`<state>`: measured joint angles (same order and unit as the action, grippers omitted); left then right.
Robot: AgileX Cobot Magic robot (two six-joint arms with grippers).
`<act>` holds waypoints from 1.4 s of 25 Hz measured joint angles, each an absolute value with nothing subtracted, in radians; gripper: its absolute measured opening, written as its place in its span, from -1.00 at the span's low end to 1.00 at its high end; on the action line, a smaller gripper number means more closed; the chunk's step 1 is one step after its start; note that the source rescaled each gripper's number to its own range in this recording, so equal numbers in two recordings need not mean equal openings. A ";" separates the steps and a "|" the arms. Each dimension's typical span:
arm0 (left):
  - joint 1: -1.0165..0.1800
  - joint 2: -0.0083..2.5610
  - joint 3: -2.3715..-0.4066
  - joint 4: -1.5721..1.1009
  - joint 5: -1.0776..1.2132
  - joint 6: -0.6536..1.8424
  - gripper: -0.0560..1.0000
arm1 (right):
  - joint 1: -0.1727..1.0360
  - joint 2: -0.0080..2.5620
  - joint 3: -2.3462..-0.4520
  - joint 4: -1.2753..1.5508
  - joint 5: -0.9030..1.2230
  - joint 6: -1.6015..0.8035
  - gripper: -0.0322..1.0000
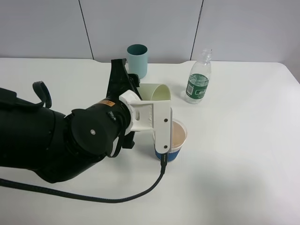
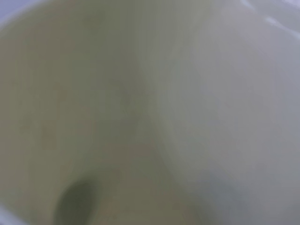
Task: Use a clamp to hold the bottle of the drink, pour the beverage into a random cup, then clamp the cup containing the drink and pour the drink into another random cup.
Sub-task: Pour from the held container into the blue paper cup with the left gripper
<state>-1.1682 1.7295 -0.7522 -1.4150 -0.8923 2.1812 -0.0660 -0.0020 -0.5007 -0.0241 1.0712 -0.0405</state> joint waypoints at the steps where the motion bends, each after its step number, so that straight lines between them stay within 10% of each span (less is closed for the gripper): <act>1: -1.168 1.729 -0.752 -1.414 -0.901 2.181 -0.84 | -0.066 -0.002 -0.501 -0.024 1.071 -0.040 1.00; 35: -1.168 1.729 -0.752 -1.302 -0.994 2.271 -0.84 | -0.066 -0.002 -0.501 -0.024 1.071 -0.040 1.00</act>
<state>-1.1682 1.7295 -0.7522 -1.3018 -0.9945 2.2708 -0.0660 -0.0020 -0.5007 -0.0241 1.0712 -0.0405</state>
